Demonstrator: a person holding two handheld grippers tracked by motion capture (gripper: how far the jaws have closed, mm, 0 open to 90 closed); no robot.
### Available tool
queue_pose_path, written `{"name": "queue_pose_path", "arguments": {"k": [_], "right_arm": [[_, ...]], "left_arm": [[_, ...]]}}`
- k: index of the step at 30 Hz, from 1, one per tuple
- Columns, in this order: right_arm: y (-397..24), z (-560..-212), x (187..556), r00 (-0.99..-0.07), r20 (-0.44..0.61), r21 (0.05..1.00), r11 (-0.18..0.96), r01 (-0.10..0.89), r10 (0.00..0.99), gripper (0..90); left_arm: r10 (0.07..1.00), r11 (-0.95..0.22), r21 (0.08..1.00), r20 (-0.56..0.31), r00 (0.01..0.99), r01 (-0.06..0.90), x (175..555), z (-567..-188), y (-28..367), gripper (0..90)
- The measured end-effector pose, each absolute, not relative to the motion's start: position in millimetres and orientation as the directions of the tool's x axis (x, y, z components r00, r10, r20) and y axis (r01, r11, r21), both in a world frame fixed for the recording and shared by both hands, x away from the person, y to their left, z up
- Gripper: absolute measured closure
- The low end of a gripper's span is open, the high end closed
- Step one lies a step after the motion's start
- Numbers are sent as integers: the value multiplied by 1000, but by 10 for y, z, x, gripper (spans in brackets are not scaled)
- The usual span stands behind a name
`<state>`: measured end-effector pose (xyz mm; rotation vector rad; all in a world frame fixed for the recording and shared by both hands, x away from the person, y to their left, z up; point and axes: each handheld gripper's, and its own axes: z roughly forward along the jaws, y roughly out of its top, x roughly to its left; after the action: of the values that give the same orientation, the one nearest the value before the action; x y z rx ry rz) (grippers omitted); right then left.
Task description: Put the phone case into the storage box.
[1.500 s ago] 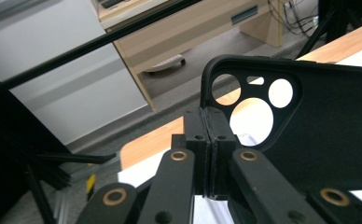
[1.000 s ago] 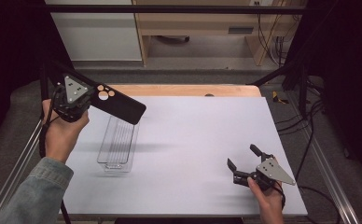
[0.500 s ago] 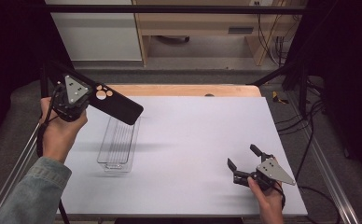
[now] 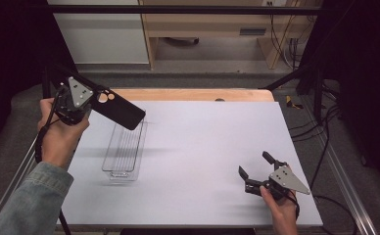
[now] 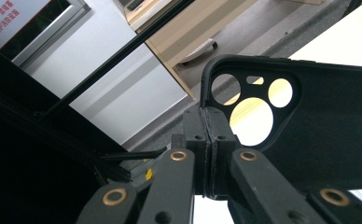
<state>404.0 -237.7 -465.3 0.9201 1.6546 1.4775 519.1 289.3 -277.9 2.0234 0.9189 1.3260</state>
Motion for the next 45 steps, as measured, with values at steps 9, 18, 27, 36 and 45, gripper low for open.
{"name": "queue_pose_path", "arguments": {"k": [9,18,27,36,45], "right_arm": [[-2373,-4656,4040,-484,-55,995,87,44,873,46],[-2361,-4664,4047,-486,-59,995,94,47,872,46],[-2368,-4666,4052,-485,-58,995,92,47,872,46],[-2378,-4664,4052,-485,-52,995,84,45,873,45],[-2372,-4666,4054,-488,-51,995,84,46,871,45]], "left_arm": [[716,-696,687,637,286,210,5292,-2767,2855,890],[661,-748,635,692,290,192,5473,-2871,2814,890],[621,-782,598,728,289,175,5577,-2880,2757,890],[604,-796,583,745,284,163,5591,-2898,2733,890],[563,-826,541,780,272,157,5609,-2906,2747,890]]}}
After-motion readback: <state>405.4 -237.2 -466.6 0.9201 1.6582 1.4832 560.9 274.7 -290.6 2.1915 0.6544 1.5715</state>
